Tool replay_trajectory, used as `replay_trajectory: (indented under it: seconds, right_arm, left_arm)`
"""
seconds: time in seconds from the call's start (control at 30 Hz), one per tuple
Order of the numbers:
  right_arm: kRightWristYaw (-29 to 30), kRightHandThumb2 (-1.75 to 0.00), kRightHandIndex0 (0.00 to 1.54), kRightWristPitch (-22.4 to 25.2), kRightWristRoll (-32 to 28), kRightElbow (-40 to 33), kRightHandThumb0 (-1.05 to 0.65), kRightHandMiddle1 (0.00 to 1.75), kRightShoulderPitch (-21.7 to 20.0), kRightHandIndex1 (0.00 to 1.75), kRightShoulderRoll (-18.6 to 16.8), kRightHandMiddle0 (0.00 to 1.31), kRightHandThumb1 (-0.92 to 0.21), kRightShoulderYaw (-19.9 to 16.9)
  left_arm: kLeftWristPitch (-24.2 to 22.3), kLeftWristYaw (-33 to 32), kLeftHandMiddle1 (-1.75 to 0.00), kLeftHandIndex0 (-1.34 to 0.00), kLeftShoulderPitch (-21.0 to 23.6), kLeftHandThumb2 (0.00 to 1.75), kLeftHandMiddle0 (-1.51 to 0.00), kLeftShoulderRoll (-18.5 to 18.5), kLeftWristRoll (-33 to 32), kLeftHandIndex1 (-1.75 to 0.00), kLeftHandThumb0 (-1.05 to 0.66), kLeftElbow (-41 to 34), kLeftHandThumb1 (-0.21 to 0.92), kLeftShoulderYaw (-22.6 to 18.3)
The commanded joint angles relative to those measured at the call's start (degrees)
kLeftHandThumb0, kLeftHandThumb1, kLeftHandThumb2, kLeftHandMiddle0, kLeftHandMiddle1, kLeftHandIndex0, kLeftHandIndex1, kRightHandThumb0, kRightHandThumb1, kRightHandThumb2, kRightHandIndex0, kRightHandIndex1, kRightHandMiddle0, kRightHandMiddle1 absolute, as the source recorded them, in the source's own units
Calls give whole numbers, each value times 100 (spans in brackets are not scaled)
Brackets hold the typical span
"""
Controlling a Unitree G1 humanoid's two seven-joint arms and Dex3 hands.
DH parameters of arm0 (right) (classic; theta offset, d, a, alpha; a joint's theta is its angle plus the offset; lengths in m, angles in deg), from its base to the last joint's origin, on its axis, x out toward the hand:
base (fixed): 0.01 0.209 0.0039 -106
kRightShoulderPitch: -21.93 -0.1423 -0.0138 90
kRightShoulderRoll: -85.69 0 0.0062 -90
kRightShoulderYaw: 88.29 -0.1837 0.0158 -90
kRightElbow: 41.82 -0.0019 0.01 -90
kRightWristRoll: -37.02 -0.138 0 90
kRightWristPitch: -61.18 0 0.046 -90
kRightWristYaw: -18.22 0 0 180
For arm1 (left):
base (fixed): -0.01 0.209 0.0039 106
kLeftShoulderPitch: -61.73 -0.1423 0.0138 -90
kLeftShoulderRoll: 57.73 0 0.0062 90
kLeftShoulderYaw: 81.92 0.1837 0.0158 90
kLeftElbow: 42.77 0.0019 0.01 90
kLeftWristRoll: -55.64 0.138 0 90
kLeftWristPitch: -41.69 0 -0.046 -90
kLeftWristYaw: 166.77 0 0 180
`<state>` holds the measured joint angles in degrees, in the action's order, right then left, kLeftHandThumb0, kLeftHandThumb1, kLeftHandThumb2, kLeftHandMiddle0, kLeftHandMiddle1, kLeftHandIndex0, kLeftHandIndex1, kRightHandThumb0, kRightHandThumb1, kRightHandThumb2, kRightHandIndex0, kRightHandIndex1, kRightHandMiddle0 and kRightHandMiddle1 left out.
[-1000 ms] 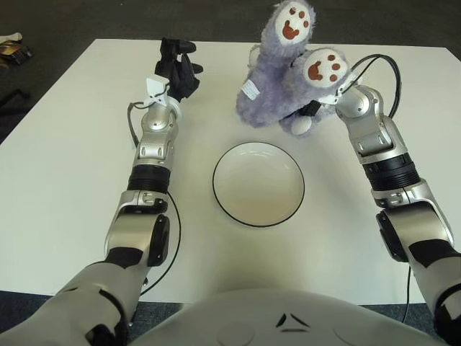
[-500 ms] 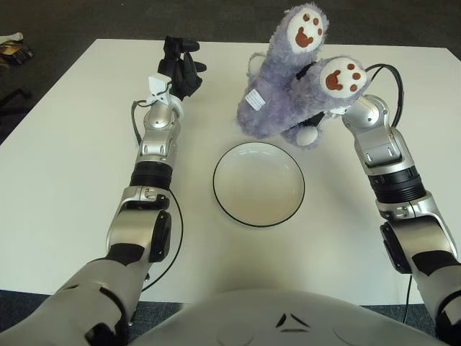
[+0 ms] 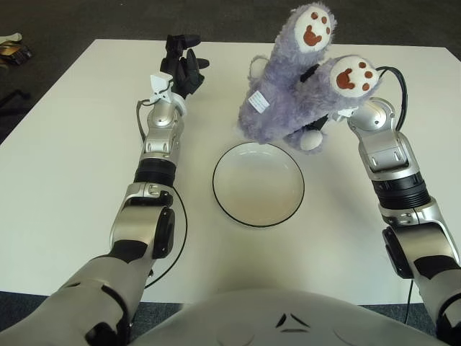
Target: Put the doll into the plate.
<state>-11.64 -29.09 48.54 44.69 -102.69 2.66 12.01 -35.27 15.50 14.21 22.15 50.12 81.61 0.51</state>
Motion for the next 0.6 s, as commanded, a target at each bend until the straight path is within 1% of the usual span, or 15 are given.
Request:
replay_trajectory:
  seconds: [0.0, 0.17, 0.23, 0.33, 0.43, 0.57]
  right_arm:
    - [-86, -171, 92, 131, -193, -174, 0, 175, 80, 163, -8, 69, 7, -78]
    - [-139, -172, 93, 198, -262, -225, 0, 175, 119, 163, 6, 69, 7, -76]
    - [-129, -172, 93, 203, -279, -255, 0, 175, 156, 163, -8, 69, 8, -73]
    - [-138, -172, 94, 228, -297, -284, 0, 175, 189, 162, -11, 69, 8, -61]
    - [-159, -172, 94, 268, -319, -310, 0, 175, 226, 162, -17, 69, 8, -49]
    - [-178, -172, 94, 287, -376, -303, 0, 175, 247, 161, -59, 69, 8, -35]
  left_arm:
    - [-78, -18, -118, 0, 119, 79, -32, -55, -12, -119, -83, 112, 92, 1]
    - [-192, -80, -121, 0, 194, 80, -32, -85, 49, -130, -82, 212, 92, 28]
    - [-216, -98, -129, 0, 229, 81, -32, -78, 87, -145, -80, 277, 92, 43]
    - [-200, -100, -134, 0, 267, 81, -32, -69, 120, -152, -79, 363, 92, 58]
    - [-148, -96, -145, 0, 318, 81, -33, -59, 155, -167, -73, 492, 92, 77]
    - [3, -97, -154, 0, 379, 81, -35, -42, 222, -172, -69, 696, 92, 88]
